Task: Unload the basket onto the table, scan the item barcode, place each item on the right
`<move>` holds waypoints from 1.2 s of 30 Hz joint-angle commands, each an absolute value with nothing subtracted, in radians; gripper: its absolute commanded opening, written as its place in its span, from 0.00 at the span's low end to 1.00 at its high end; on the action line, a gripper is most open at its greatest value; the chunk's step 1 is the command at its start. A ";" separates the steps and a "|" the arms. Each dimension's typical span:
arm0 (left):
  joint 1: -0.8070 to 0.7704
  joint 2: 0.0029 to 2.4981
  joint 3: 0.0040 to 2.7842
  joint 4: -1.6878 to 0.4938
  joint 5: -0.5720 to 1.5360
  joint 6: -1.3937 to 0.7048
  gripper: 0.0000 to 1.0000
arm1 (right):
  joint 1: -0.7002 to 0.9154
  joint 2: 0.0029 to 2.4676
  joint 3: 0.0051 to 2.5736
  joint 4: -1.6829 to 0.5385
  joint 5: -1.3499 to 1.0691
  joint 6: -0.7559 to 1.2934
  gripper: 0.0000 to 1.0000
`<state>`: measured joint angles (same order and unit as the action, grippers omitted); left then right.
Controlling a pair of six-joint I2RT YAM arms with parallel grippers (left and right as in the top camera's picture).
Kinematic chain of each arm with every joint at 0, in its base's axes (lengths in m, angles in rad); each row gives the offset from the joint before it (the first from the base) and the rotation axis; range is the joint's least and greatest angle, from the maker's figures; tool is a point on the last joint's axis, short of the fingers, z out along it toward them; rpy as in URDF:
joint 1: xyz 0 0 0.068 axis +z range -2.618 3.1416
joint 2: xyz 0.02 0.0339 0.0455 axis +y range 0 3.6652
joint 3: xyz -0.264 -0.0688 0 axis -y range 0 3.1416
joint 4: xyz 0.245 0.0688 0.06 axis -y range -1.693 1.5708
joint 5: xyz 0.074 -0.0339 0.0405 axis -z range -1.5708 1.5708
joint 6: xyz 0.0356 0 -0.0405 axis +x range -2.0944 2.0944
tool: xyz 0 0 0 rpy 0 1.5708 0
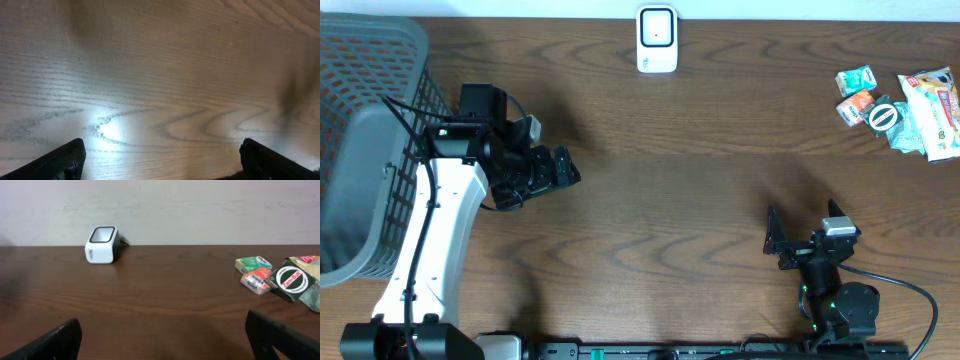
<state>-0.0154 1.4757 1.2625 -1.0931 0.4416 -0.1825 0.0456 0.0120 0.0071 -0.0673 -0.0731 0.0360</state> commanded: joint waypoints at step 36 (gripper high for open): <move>-0.026 0.487 0.248 -0.050 0.576 0.012 0.98 | 0.053 0.006 0.006 -0.072 -0.062 0.021 0.99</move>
<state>-0.0227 0.5438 0.2531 -0.0662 0.5465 -0.0570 0.0456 0.0120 0.0071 -0.0673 -0.0704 0.0360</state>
